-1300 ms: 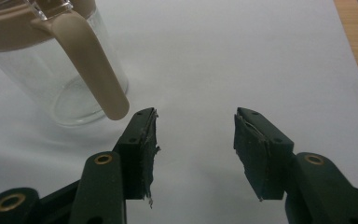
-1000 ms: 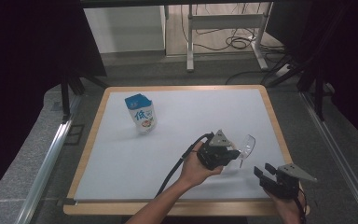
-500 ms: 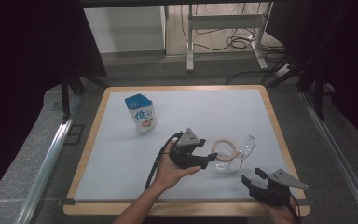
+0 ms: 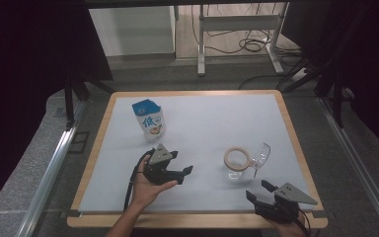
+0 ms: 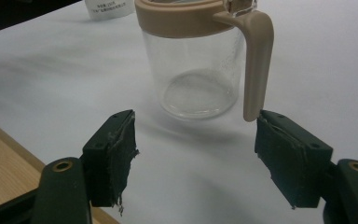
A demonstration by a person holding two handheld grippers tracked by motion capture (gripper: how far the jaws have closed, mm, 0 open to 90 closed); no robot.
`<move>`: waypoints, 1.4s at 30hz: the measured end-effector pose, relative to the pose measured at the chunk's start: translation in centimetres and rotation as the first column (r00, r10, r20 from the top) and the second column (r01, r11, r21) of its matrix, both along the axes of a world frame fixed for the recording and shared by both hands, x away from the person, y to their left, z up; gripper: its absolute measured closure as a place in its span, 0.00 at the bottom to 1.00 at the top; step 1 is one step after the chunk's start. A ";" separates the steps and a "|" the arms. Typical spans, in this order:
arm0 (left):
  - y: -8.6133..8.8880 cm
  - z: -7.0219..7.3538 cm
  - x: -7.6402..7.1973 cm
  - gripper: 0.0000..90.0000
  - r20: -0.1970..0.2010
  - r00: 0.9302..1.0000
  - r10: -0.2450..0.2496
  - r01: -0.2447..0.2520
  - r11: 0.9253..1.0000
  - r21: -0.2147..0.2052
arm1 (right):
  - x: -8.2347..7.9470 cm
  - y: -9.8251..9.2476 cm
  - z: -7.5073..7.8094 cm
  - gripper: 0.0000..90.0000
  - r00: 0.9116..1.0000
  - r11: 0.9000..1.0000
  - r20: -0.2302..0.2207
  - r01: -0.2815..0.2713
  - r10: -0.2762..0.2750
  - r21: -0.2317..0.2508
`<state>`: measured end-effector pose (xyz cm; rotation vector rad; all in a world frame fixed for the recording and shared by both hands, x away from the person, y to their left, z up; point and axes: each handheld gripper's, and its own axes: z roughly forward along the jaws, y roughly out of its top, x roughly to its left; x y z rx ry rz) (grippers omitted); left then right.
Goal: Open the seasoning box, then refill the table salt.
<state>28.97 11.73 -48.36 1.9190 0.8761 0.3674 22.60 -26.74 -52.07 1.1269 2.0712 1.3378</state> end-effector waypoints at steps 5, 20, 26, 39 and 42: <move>2.0 -0.6 0.3 0.26 -0.006 0.999 0.040 -0.040 0.999 -0.015 | 0.4 0.0 -0.1 0.33 1.000 1.000 -0.004 0.003 -0.003 0.006; 8.2 -0.8 0.8 0.29 0.003 0.983 0.181 -0.181 0.981 -0.064 | 0.2 -0.1 -0.3 0.33 1.000 1.000 0.005 0.008 -0.008 0.007; 10.6 0.0 1.5 0.32 0.003 0.970 0.242 -0.240 0.966 -0.095 | 0.3 -0.1 -0.4 0.32 1.000 1.000 0.003 0.011 -0.011 -0.005; 12.9 1.1 7.4 0.40 0.006 0.960 0.280 -0.278 0.956 -0.091 | 0.4 -0.4 -0.4 0.32 1.000 1.000 0.007 0.023 -0.023 -0.012; 13.0 1.0 8.8 0.41 -0.019 0.962 0.274 -0.274 0.957 -0.097 | 0.4 -0.5 -0.5 0.32 1.000 1.000 0.008 0.025 -0.025 -0.015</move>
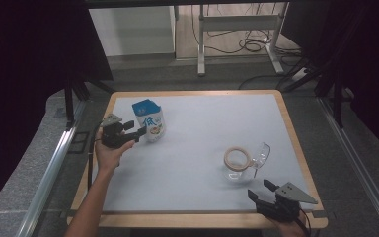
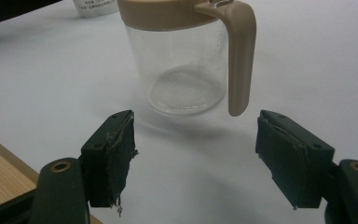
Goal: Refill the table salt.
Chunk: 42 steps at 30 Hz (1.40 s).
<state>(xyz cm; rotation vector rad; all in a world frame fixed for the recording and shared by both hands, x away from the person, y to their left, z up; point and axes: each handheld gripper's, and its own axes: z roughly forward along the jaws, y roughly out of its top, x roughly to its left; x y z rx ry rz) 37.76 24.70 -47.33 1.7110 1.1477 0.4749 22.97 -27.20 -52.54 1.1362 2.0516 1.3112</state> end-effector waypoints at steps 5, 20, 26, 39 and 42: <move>0.0 0.0 1.6 0.44 0.009 1.000 -0.019 0.019 1.000 -0.019 | -0.1 -0.2 0.1 0.32 1.000 1.000 0.001 0.006 -0.006 -0.002; -0.8 -1.1 4.1 0.81 0.021 0.994 -0.103 0.104 0.994 -0.020 | -0.4 -0.8 0.0 0.32 0.999 0.999 -0.002 0.034 -0.034 0.002; -0.7 -1.2 4.1 0.89 0.029 0.991 -0.129 0.129 0.991 -0.017 | -0.5 -0.9 -0.1 0.32 0.999 0.999 -0.005 0.042 -0.042 -0.001; -0.9 -0.4 3.8 0.81 0.092 0.989 -0.119 0.122 0.992 -0.035 | -0.5 -0.9 -0.2 0.32 0.999 0.999 -0.007 0.049 -0.049 -0.002; -1.0 -0.2 3.9 0.92 0.085 0.989 -0.124 0.127 0.992 -0.028 | -0.5 -0.9 -0.2 0.32 0.999 0.999 -0.006 0.049 -0.049 -0.002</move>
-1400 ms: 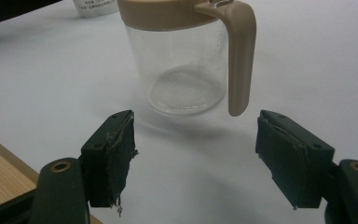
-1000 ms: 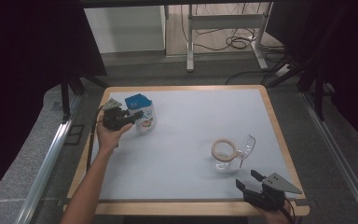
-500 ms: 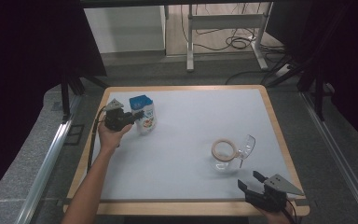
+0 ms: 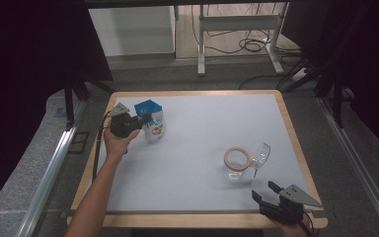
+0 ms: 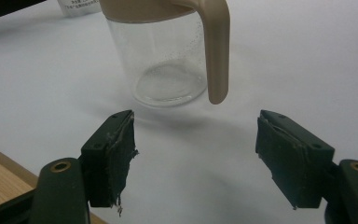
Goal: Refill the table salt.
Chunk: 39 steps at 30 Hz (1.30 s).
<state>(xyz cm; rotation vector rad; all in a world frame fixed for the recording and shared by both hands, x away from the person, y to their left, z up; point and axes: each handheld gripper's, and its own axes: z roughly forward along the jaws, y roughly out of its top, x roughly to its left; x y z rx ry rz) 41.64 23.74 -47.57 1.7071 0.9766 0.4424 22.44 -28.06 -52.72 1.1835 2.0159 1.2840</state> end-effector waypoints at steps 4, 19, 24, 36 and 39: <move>0.1 0.0 0.2 0.99 -0.008 1.000 -0.001 0.001 1.000 -0.003 | 0.0 -0.1 0.0 0.32 1.000 1.000 0.002 0.002 -0.002 0.001; -0.5 2.0 -0.9 1.00 0.012 0.999 -0.036 0.037 0.999 -0.034 | -1.0 0.0 0.7 0.33 0.999 0.999 0.044 0.003 -0.005 0.034; -0.9 3.1 -2.1 1.00 0.016 0.998 -0.060 0.061 0.997 -0.041 | -2.7 0.7 1.2 0.33 0.997 1.000 0.081 0.005 -0.007 0.029; -2.3 4.3 -4.1 1.00 0.025 0.992 -0.123 0.124 0.991 -0.047 | -4.6 3.9 2.6 0.34 0.986 0.991 0.106 -0.135 0.132 0.019; -2.6 4.3 -4.3 1.00 0.026 0.991 -0.131 0.132 0.991 -0.037 | -4.6 4.9 2.7 0.35 0.980 0.986 0.110 -0.167 0.165 0.014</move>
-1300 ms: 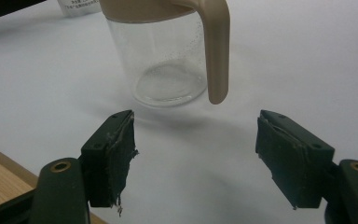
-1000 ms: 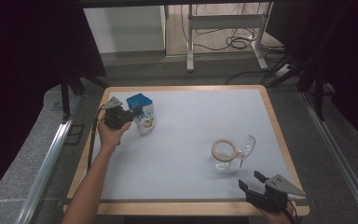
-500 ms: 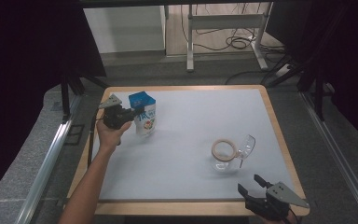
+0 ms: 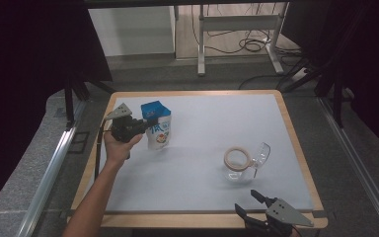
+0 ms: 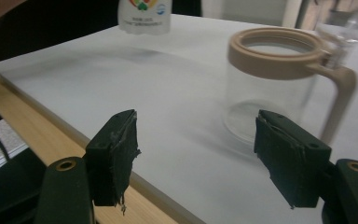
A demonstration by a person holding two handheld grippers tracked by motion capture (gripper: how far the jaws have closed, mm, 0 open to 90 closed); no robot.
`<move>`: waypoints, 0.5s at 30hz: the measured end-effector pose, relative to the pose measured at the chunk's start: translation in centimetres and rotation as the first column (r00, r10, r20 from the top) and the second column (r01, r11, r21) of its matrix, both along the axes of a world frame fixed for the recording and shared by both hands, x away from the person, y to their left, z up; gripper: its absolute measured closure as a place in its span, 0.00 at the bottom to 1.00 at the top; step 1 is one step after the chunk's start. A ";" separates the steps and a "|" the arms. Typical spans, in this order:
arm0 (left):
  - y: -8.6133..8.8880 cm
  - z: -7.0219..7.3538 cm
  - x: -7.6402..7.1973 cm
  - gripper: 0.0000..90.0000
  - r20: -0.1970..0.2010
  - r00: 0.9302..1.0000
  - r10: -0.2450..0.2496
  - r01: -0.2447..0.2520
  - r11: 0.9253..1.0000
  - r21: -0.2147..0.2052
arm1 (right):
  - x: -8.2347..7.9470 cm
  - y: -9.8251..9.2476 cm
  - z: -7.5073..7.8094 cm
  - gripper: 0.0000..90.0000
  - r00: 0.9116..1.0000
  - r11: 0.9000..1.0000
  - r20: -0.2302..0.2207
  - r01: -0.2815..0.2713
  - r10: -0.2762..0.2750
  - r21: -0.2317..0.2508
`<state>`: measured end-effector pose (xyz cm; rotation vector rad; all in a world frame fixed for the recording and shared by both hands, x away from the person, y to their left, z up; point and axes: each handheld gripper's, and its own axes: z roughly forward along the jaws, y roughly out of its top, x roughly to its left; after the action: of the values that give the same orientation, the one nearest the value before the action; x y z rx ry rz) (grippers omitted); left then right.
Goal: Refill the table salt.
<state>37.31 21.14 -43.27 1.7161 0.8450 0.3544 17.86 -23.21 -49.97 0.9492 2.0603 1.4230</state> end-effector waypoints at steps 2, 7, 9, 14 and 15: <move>-0.2 0.1 -0.2 1.00 0.003 1.000 -0.009 0.009 1.000 -0.001 | 0.1 0.6 0.1 0.35 1.000 1.000 -0.005 -0.017 0.017 0.001; -0.6 0.5 -0.8 1.00 0.000 1.000 -0.025 0.025 1.000 -0.016 | 0.6 2.3 0.2 0.35 0.998 0.999 -0.013 -0.053 0.053 0.001; -0.7 0.8 -1.1 1.00 0.003 0.999 -0.039 0.039 0.999 -0.020 | 0.6 3.2 0.4 0.35 0.998 0.998 -0.001 -0.067 0.067 -0.014; -1.4 1.1 -2.2 1.00 -0.003 0.998 -0.062 0.062 0.998 -0.017 | 1.0 5.5 0.5 0.35 0.995 0.995 0.008 -0.098 0.099 -0.026; -1.5 1.1 -2.3 1.00 -0.003 0.998 -0.065 0.065 0.998 -0.015 | 1.2 6.2 0.4 0.35 0.994 0.993 0.015 -0.107 0.108 -0.040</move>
<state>35.02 19.65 -42.16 1.7266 0.7913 0.3006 19.05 -17.04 -49.56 0.8189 2.1469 1.4342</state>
